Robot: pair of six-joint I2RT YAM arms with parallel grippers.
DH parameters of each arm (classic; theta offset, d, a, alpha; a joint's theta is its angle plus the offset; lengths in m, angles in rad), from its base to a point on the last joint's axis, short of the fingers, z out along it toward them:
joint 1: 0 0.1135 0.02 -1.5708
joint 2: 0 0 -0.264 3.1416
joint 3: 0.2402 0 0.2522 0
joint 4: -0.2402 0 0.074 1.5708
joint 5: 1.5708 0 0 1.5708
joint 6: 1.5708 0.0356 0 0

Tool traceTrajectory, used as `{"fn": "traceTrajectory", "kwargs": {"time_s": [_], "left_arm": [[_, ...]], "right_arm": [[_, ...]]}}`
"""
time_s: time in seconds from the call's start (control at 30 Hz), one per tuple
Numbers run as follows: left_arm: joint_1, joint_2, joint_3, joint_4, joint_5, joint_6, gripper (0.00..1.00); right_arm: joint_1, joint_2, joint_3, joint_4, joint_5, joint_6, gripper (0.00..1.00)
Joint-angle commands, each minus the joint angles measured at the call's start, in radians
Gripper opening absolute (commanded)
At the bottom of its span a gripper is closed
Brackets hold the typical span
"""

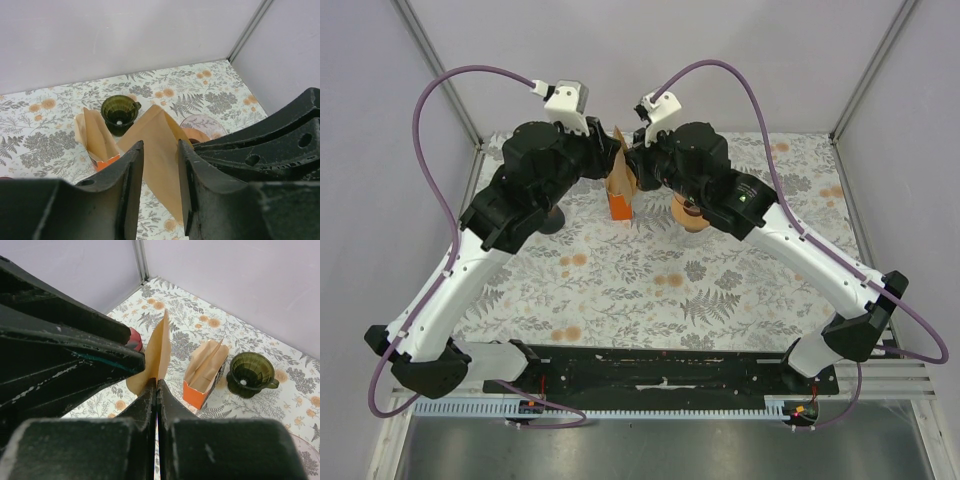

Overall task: Place the coffee filter in the dripper
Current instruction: Place the coffee filter in the coffee dripper.

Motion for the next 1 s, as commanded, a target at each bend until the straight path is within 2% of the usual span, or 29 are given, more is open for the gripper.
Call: {"fn": "traceTrajectory", "kwargs": {"time_s": [0.0, 0.1, 0.17, 0.27, 0.43, 0.7, 0.77, 0.97], "left_arm": [[0.01, 0.003, 0.003, 0.01, -0.006, -0.016, 0.36], [0.015, 0.006, 0.003, 0.002, 0.004, -0.013, 0.29], [0.018, 0.009, 0.003, -0.004, 0.013, -0.01, 0.29], [0.018, 0.012, 0.003, -0.005, 0.036, -0.006, 0.3], [0.018, 0.012, 0.014, 0.001, 0.092, -0.001, 0.39], [0.018, 0.005, 0.027, -0.005, 0.119, -0.003, 0.36], [0.02, 0.005, 0.021, -0.01, 0.131, -0.009, 0.31], [0.03, 0.009, 0.017, -0.017, 0.163, -0.032, 0.02]], "right_arm": [[0.007, -0.001, 0.04, 0.041, 0.008, -0.023, 0.0], [0.012, -0.003, 0.04, 0.043, 0.03, -0.043, 0.0], [0.018, -0.001, 0.042, 0.046, 0.05, -0.06, 0.0], [0.032, 0.003, 0.048, 0.047, 0.067, -0.081, 0.0], [0.041, 0.016, 0.056, 0.044, 0.077, -0.091, 0.0], [0.044, 0.026, 0.068, 0.035, 0.084, -0.091, 0.0], [0.044, 0.026, 0.069, 0.032, 0.084, -0.091, 0.0], [0.045, 0.026, 0.068, 0.034, 0.08, -0.091, 0.0]]}}
